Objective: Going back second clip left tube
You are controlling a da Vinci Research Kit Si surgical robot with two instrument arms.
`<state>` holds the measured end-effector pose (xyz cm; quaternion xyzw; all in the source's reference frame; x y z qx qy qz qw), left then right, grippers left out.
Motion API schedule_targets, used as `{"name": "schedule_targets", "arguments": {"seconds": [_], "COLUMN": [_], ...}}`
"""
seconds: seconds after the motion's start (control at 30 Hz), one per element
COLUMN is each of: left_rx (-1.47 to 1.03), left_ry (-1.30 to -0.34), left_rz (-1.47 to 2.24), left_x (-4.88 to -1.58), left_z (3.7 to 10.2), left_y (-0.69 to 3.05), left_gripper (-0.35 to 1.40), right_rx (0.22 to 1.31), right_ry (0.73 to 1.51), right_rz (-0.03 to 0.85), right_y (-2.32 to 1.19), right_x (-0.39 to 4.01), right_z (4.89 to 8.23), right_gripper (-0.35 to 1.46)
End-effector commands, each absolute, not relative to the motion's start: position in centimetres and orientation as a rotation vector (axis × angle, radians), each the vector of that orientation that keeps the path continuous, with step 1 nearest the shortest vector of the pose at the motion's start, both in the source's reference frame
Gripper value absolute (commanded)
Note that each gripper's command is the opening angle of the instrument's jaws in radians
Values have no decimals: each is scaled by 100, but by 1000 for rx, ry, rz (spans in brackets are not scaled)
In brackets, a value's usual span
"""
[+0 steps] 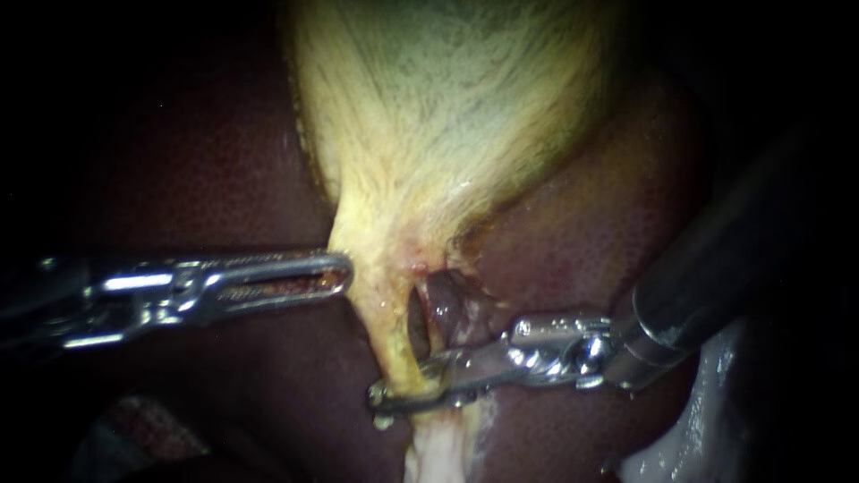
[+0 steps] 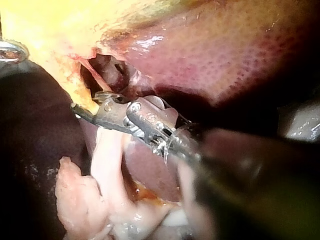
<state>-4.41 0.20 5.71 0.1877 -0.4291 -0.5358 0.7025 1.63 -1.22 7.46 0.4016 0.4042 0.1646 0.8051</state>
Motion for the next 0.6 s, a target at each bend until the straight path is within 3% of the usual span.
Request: {"name": "schedule_targets", "arguments": {"seconds": [0.03, 0.53, 0.6], "left_rx": [418, 418, 418], "left_ry": [-955, -955, -955], "left_rz": [-1192, -1192, -1192], "left_x": [-441, -441, -441], "left_z": [571, 571, 571], "left_y": [20, 20, 20], "left_gripper": [-35, -35, -35], "right_rx": [860, 864, 865], "right_ry": [866, 866, 866], "right_rz": [352, 345, 344], "right_y": [-122, -122, -121], "right_x": [163, 163, 163], "right_z": [746, 745, 745], "right_gripper": [-35, -35, -23]}}
